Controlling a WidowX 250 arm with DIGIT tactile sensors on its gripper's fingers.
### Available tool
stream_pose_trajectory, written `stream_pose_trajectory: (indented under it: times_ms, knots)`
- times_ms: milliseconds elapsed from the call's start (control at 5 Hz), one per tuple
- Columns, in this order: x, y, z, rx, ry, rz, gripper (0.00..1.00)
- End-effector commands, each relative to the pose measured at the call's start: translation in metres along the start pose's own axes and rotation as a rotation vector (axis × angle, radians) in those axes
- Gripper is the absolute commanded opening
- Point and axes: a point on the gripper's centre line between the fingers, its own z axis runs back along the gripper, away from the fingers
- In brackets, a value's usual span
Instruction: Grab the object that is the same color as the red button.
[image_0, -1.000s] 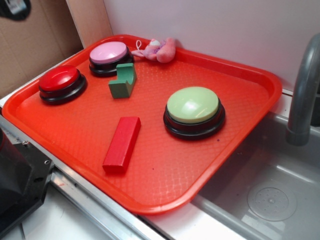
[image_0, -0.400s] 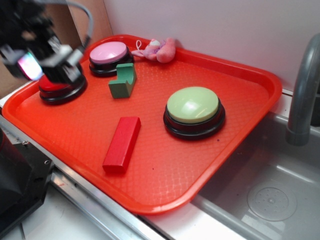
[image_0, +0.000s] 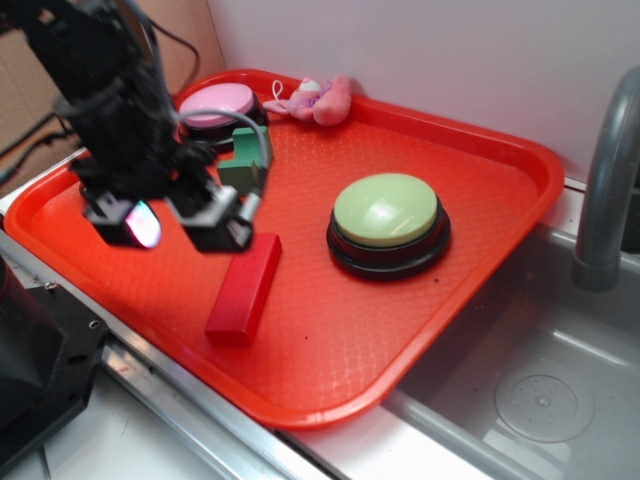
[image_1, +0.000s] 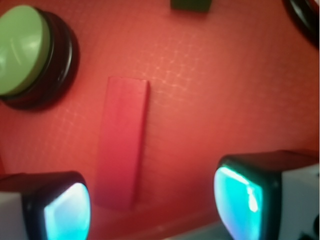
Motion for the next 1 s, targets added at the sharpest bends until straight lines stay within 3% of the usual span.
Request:
stream_pose_trajectory:
  times_ms: [0,400,600,800]
  knots:
    - [-0.001,-0.021,-0.023,0.014,-0.021,0.039,1.00]
    - [0.001,-0.021,-0.045,-0.014,-0.021,0.081,1.00]
    - [0.003,-0.025,-0.046,0.000,-0.033,0.111,0.44]
    - [0.004,-0.029,-0.046,0.030,-0.046,0.144,0.00]
